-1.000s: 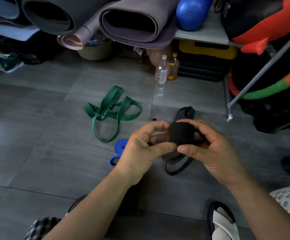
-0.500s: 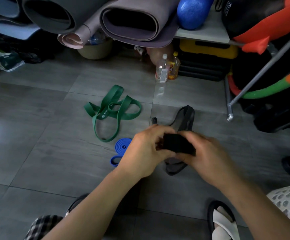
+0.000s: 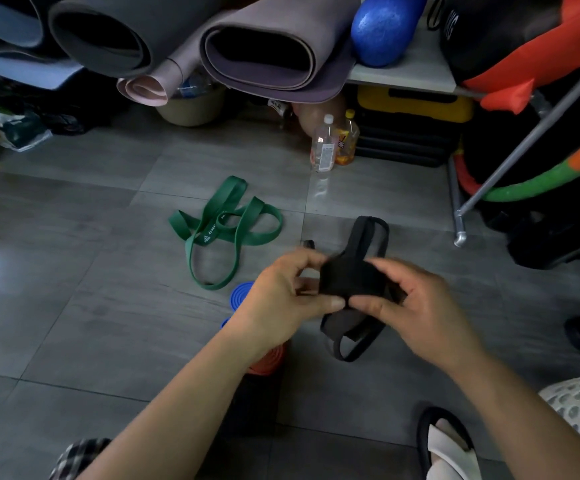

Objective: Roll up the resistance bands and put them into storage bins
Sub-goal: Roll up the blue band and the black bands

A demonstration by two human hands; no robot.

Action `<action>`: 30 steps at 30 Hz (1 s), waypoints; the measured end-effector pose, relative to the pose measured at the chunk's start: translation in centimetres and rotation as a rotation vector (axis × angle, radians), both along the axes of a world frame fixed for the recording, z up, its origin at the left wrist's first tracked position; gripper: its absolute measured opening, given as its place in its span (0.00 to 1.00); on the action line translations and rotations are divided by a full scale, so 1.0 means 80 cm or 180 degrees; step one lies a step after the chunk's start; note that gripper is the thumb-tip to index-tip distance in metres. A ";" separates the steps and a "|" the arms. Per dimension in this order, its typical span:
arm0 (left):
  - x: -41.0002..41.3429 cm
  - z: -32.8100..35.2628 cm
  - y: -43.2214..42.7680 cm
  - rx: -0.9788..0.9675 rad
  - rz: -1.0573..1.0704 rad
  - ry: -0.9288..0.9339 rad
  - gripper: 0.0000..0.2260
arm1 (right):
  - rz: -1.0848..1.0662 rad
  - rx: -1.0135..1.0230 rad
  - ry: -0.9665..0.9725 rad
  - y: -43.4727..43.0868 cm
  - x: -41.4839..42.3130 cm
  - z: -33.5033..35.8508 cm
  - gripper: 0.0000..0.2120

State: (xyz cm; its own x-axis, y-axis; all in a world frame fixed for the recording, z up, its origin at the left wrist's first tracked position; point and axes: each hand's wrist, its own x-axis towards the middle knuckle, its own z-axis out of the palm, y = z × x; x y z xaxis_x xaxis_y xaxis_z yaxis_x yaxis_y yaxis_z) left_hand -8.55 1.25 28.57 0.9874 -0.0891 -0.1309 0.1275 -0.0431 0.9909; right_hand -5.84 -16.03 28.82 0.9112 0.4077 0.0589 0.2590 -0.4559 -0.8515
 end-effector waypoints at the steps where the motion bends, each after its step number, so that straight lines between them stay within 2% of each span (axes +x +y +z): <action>1: 0.001 -0.002 0.002 0.0849 -0.0144 -0.0278 0.20 | 0.0106 -0.0608 -0.0353 -0.001 0.001 -0.002 0.18; 2: 0.000 -0.004 0.001 0.1497 -0.0297 -0.0540 0.22 | 0.0226 -0.1083 -0.0654 -0.001 0.002 -0.004 0.18; 3: -0.001 -0.006 -0.002 0.1812 -0.0385 -0.0715 0.23 | 0.0321 -0.1339 -0.0815 0.002 0.001 -0.004 0.18; 4: -0.003 -0.005 -0.004 0.1836 -0.0350 -0.0776 0.22 | 0.0355 -0.1364 -0.0813 0.004 -0.001 -0.004 0.19; 5: -0.003 -0.004 -0.004 0.1640 -0.0230 -0.0757 0.21 | 0.0347 -0.1199 -0.0699 0.004 -0.001 -0.003 0.19; 10: -0.002 0.006 -0.001 -0.0305 0.0204 -0.0230 0.20 | 0.0195 0.0419 -0.0002 -0.002 0.007 0.007 0.23; 12: -0.004 0.007 -0.005 -0.0757 0.0217 -0.0173 0.19 | 0.0209 0.0865 0.0302 0.000 0.006 0.009 0.24; 14: -0.005 0.006 -0.007 -0.0993 0.0238 -0.0180 0.19 | 0.0158 0.1030 0.0406 0.002 0.005 0.010 0.23; 18: -0.003 0.003 -0.010 -0.1069 0.0236 -0.0098 0.19 | 0.0016 0.0661 0.0251 0.001 0.003 0.014 0.22; 20: -0.002 0.002 -0.009 -0.0680 0.0131 -0.0097 0.19 | 0.0053 0.0229 0.0024 -0.004 0.004 0.017 0.21; 21: -0.002 -0.001 -0.007 -0.0114 0.0021 -0.0248 0.19 | 0.0099 -0.0187 -0.0164 -0.006 0.003 0.017 0.21; 23: -0.001 -0.007 -0.005 0.1424 -0.0317 -0.0665 0.21 | 0.0198 -0.1199 -0.0635 -0.005 -0.001 0.013 0.21; 24: -0.001 -0.010 -0.005 0.1865 -0.0354 -0.0815 0.22 | 0.0217 -0.1567 -0.0867 -0.003 -0.003 0.010 0.20; 25: -0.001 -0.011 -0.005 0.1887 -0.0294 -0.0875 0.21 | 0.0206 -0.1695 -0.1013 -0.001 -0.004 0.007 0.20; 27: -0.001 -0.010 -0.003 0.1246 -0.0032 -0.0801 0.20 | 0.0147 -0.1364 -0.0931 0.000 -0.004 0.006 0.21; 30: 0.000 0.003 0.000 -0.0191 0.0181 -0.0466 0.20 | -0.0003 0.0099 -0.0009 -0.007 0.005 0.013 0.23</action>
State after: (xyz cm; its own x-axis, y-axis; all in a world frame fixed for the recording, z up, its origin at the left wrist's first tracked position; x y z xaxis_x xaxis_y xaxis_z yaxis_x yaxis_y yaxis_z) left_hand -8.55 1.25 28.78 0.9992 -0.0358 0.0186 -0.0179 0.0199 0.9996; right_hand -5.45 -16.55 29.83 0.9114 0.4048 0.0741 0.2611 -0.4296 -0.8645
